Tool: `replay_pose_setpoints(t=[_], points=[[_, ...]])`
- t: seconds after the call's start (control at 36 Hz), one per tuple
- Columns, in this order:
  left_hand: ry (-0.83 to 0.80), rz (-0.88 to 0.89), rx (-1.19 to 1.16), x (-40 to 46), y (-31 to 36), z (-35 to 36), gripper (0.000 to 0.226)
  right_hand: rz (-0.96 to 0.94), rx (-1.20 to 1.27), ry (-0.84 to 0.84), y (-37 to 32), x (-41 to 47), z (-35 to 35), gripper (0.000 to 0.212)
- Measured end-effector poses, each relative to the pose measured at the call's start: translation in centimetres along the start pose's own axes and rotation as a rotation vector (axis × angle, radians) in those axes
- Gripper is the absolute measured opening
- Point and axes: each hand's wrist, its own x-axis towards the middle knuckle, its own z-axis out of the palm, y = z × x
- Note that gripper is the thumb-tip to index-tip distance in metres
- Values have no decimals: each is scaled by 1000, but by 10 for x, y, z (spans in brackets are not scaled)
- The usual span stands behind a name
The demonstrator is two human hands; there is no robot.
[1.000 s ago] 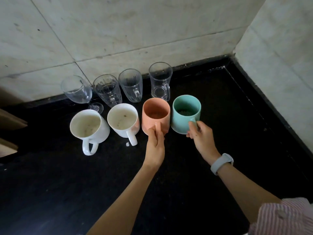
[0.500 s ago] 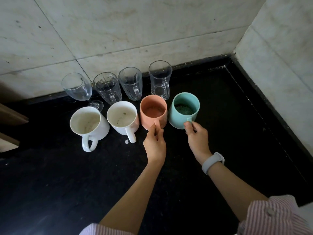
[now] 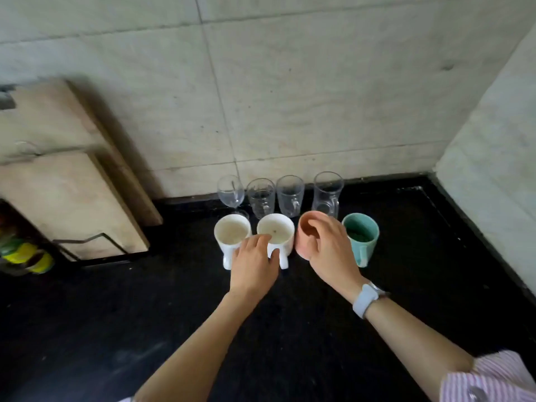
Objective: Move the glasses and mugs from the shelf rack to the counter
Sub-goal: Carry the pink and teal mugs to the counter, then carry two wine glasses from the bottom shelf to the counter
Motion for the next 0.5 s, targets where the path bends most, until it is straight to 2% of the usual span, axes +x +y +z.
replay_pose_setpoints(t=[0.08, 0.22, 0.33, 0.5], points=[[97, -37, 207, -21, -41, -54, 36, -144, -42, -165, -57, -1, 14, 27], [233, -214, 353, -109, -112, -144, 42, -377, -25, -360, -162, -39, 50, 37], [356, -405, 422, -228, -166, -210, 40, -598, -13, -484, -264, -108, 78, 39], [520, -741, 468, -454, -220, -281, 37, -940, 63, -652, -405, -266, 108, 38]])
